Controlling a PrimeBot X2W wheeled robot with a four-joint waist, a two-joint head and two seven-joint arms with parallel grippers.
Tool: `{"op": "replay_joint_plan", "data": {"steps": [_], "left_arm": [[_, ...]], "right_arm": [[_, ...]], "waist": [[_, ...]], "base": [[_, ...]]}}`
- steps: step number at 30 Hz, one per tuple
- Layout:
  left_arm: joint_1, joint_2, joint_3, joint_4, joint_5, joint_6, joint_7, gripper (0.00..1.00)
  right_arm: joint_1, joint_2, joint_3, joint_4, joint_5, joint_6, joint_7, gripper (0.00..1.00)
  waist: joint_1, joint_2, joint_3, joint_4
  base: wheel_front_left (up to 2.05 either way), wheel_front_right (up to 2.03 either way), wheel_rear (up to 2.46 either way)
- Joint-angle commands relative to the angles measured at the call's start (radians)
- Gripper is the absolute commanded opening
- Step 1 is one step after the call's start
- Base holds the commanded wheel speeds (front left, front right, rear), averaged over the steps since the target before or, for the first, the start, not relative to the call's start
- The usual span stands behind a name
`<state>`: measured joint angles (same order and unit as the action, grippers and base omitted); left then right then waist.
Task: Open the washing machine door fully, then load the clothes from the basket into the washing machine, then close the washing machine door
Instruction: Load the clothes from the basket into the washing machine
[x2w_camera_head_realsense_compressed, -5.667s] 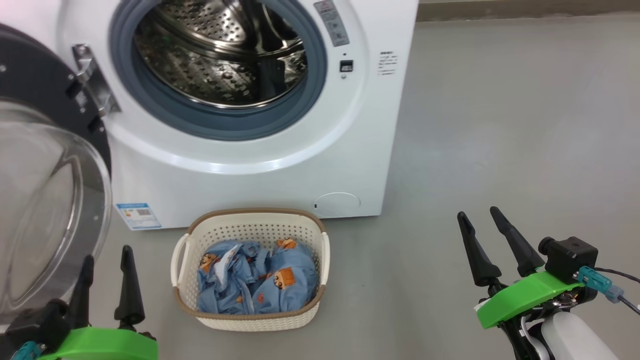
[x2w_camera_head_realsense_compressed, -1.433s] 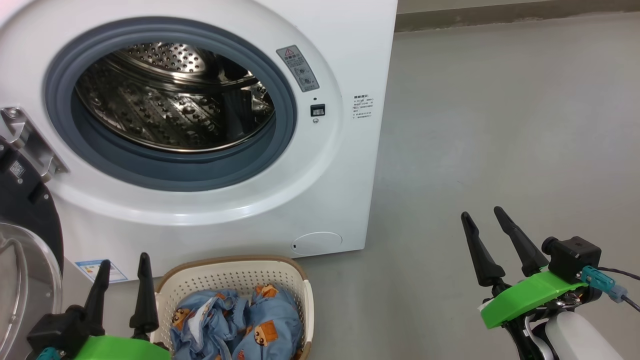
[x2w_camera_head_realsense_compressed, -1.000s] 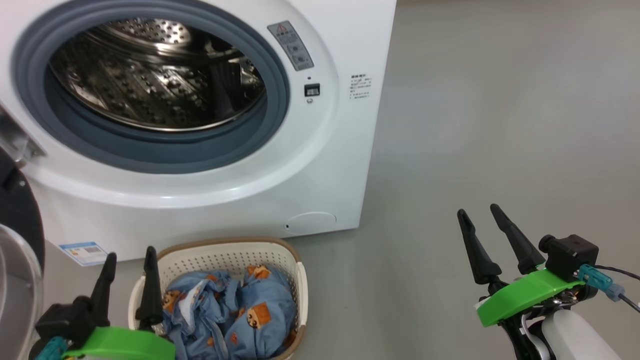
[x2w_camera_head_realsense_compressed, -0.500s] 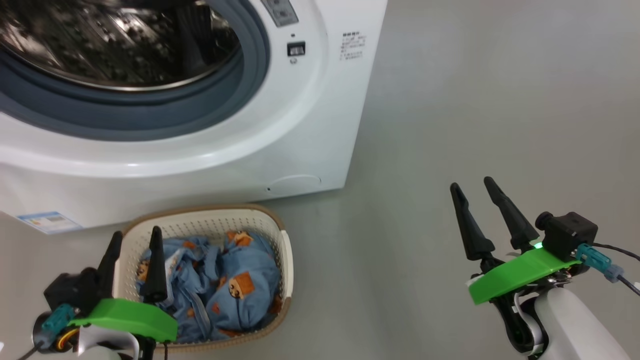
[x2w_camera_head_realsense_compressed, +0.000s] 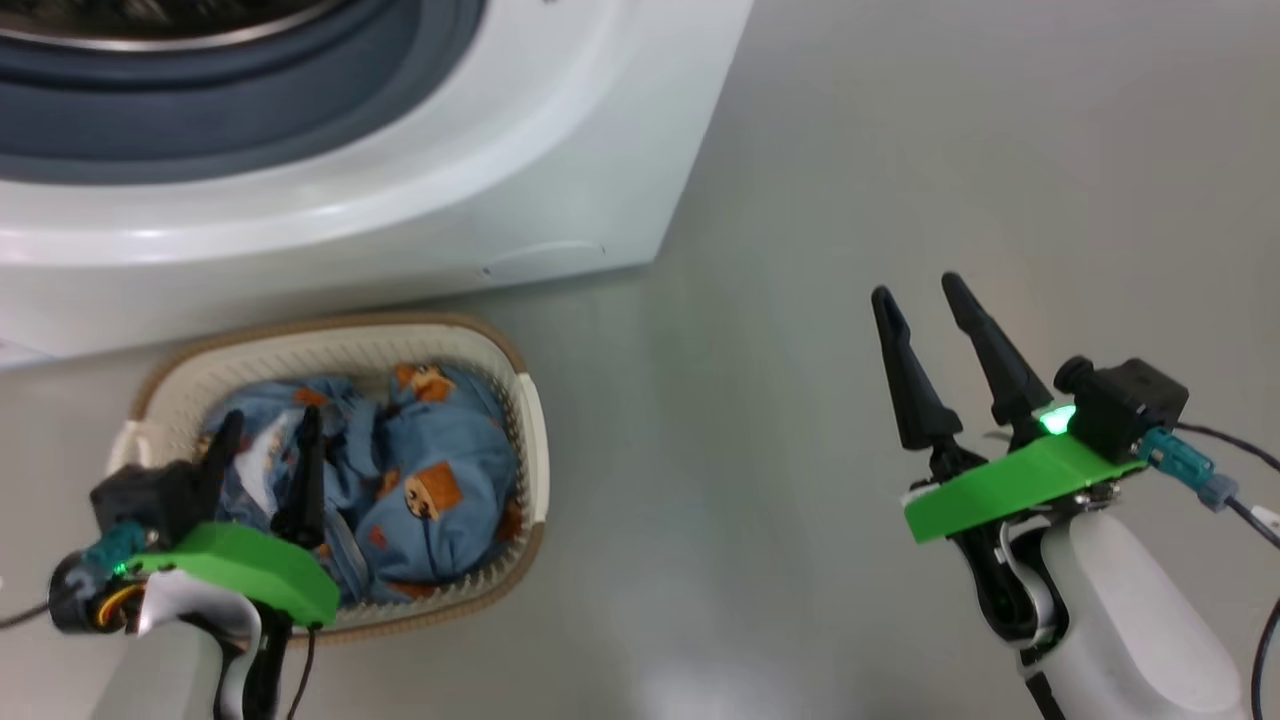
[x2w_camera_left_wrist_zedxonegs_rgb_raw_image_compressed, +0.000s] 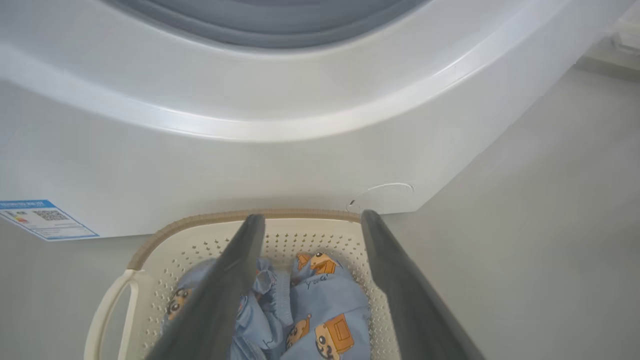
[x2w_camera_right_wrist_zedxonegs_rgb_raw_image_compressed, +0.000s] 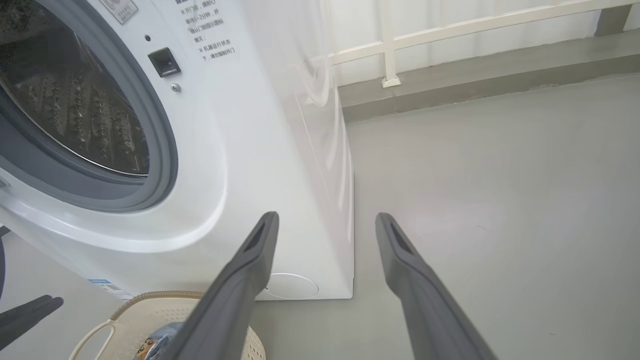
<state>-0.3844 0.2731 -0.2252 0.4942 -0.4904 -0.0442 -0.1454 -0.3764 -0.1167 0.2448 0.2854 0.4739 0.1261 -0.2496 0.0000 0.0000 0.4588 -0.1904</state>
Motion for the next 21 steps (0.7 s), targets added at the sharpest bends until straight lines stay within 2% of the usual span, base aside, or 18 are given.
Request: {"op": "replay_joint_plan", "data": {"steps": [1,8,14,21], "left_arm": [[-0.023,0.039,0.025,-0.003,0.005,-0.004,0.007,1.0],[-0.113,0.06,-0.01,0.131,0.005,-0.039,0.07,1.0],[-0.212,0.057,-0.064,0.259,0.008,-0.069,0.116,1.0],[-0.321,0.052,-0.141,0.417,0.017,-0.083,0.167,1.0]], "right_arm": [[-0.012,0.008,0.008,-0.028,-0.01,0.005,-0.012,1.0],[-0.053,0.031,0.001,-0.045,-0.014,0.005,-0.012,1.0],[-0.089,0.045,0.007,-0.055,-0.016,0.005,-0.012,1.0],[-0.124,0.057,0.022,-0.064,-0.012,0.005,-0.012,1.0]], "waist": [[0.0,0.0,0.085,-0.029],[0.0,0.0,0.179,-0.061],[0.0,0.0,0.253,-0.086],[0.0,0.0,0.327,-0.124]], "base": [[0.0,0.0,0.0],[0.0,0.0,0.0],[0.0,0.0,0.0],[0.0,0.0,0.0]]}}
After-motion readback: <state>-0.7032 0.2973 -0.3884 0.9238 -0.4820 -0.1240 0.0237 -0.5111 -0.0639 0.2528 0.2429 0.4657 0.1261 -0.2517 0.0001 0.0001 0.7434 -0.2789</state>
